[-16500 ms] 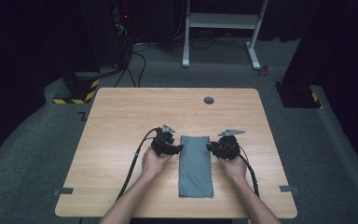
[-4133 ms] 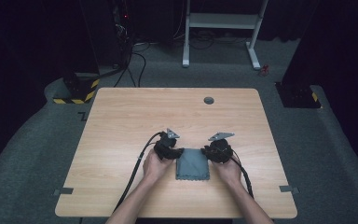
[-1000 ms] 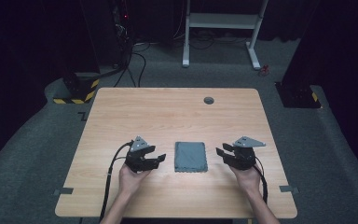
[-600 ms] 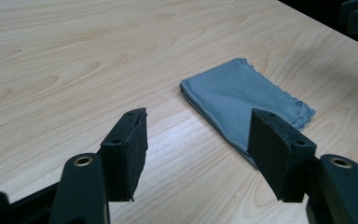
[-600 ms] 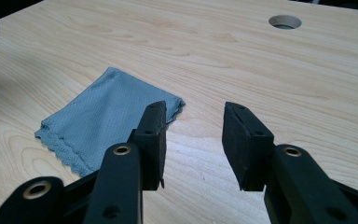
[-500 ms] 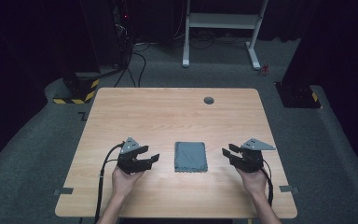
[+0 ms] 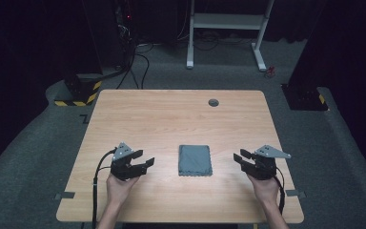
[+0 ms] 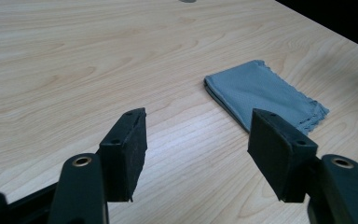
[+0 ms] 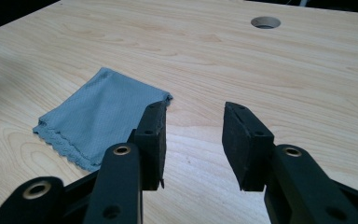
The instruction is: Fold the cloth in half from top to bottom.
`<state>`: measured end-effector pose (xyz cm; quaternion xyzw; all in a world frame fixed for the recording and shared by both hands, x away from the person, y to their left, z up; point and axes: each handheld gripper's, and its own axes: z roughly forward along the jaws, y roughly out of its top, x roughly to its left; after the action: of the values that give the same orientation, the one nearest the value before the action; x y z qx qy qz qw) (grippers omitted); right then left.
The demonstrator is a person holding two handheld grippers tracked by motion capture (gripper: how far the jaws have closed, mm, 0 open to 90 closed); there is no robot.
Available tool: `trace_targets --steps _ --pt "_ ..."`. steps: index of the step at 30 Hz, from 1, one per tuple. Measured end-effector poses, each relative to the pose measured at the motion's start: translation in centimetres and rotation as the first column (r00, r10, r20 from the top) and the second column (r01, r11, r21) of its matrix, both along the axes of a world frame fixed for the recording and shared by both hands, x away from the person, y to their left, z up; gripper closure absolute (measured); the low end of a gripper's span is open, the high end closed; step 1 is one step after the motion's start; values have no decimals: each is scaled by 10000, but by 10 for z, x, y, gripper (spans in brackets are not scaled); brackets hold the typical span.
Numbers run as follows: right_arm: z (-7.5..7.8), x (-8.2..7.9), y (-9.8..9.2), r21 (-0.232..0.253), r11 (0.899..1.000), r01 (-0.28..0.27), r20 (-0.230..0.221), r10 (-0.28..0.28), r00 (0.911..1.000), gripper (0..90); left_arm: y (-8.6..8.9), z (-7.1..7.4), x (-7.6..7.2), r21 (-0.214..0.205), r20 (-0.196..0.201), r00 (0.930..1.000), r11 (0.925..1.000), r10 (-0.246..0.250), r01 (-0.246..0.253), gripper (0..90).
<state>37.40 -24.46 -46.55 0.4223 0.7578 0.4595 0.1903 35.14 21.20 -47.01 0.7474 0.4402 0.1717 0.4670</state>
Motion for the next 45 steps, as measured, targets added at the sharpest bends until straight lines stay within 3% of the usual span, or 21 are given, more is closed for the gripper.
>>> trace_targets --steps 9,21,32,35,38,45 --pt "-6 -6 -11 115 9996 257 -127 -255 9996 602 10 -4 -7 96 -23 9996 9996 271 -271 375" --pt "-20 -12 -21 8 9984 560 -510 -559 9971 601 24 -21 -13 302 -321 9954 9956 900 -891 375" --pt "-38 -15 -25 -594 9957 710 -845 -759 9935 601 29 -38 -13 496 -629 9899 9911 1267 -1237 375" --pt "-41 -15 -25 -791 9934 836 -936 -909 9915 599 29 -42 -12 784 -637 9878 9875 1418 -1366 375" --pt "-44 -13 -26 -937 9912 934 -1021 -1029 9894 595 28 -45 -11 1401 -508 9862 9789 1573 -1490 374" --pt "-50 -8 -26 -1484 9831 1075 -1042 -1237 9868 591 30 -52 -7 1708 -569 9814 9703 1833 -1714 374"
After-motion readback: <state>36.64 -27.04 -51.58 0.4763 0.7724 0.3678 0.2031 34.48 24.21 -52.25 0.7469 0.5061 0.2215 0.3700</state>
